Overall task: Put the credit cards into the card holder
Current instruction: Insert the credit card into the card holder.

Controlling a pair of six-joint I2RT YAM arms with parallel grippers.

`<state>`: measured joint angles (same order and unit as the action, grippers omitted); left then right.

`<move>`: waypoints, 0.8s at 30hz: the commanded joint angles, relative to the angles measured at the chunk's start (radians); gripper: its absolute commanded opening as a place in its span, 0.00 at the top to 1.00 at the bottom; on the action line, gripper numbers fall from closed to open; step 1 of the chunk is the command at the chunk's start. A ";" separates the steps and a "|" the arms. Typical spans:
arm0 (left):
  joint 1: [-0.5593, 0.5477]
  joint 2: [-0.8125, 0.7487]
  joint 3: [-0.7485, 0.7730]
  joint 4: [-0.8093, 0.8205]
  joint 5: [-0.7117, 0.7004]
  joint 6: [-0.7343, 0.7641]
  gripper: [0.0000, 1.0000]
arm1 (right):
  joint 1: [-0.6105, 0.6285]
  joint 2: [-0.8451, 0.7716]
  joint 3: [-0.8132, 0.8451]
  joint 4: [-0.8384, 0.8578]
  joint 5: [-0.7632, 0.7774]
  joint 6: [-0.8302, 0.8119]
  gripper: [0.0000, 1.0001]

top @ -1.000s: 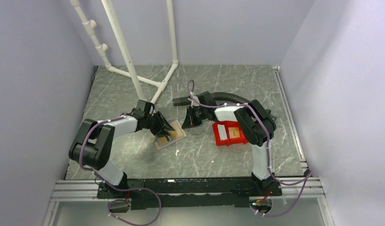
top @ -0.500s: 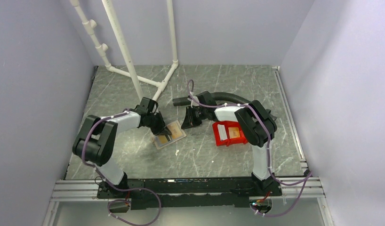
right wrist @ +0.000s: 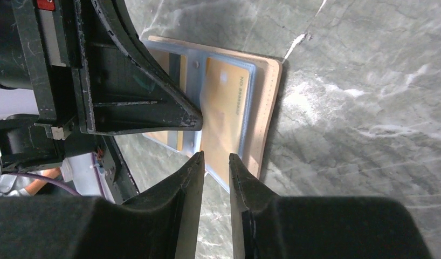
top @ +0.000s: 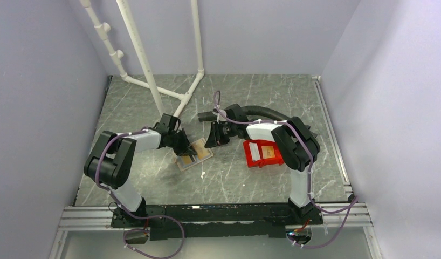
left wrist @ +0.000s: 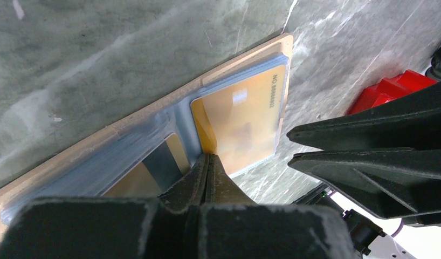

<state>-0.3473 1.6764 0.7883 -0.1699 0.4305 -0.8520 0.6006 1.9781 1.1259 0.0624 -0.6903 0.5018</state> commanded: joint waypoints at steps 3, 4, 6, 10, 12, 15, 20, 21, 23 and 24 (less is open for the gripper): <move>-0.001 0.025 -0.056 0.023 -0.108 0.010 1.00 | 0.009 -0.001 0.006 0.048 -0.032 0.001 0.73; -0.001 0.023 -0.060 0.025 -0.108 0.009 1.00 | 0.011 0.002 0.008 0.049 -0.035 0.003 0.73; 0.000 0.023 -0.064 0.027 -0.106 0.008 1.00 | 0.013 0.011 0.013 0.045 -0.035 0.003 0.73; 0.000 0.015 -0.069 0.029 -0.106 0.008 1.00 | 0.014 0.016 0.019 0.013 0.005 -0.019 0.69; 0.000 0.013 -0.071 0.028 -0.109 0.009 1.00 | 0.014 0.015 0.020 -0.006 0.029 -0.032 0.69; -0.001 0.013 -0.072 0.029 -0.110 0.011 1.00 | 0.014 0.018 0.019 -0.001 0.022 -0.029 0.68; -0.001 0.016 -0.071 0.032 -0.109 0.010 1.00 | 0.026 0.027 0.023 0.008 0.002 -0.024 0.70; -0.001 0.014 -0.072 0.031 -0.110 0.010 1.00 | 0.027 0.027 0.023 0.011 -0.003 -0.021 0.70; 0.000 0.013 -0.073 0.031 -0.110 0.010 1.00 | 0.029 0.023 0.020 0.025 -0.017 -0.013 0.72; -0.001 0.011 -0.073 0.030 -0.110 0.010 1.00 | 0.031 0.018 0.016 0.031 -0.020 -0.009 0.73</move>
<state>-0.3428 1.6611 0.7525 -0.1177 0.4385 -0.8608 0.6197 2.0010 1.1263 0.0540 -0.6815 0.4973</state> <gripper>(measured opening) 0.007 0.285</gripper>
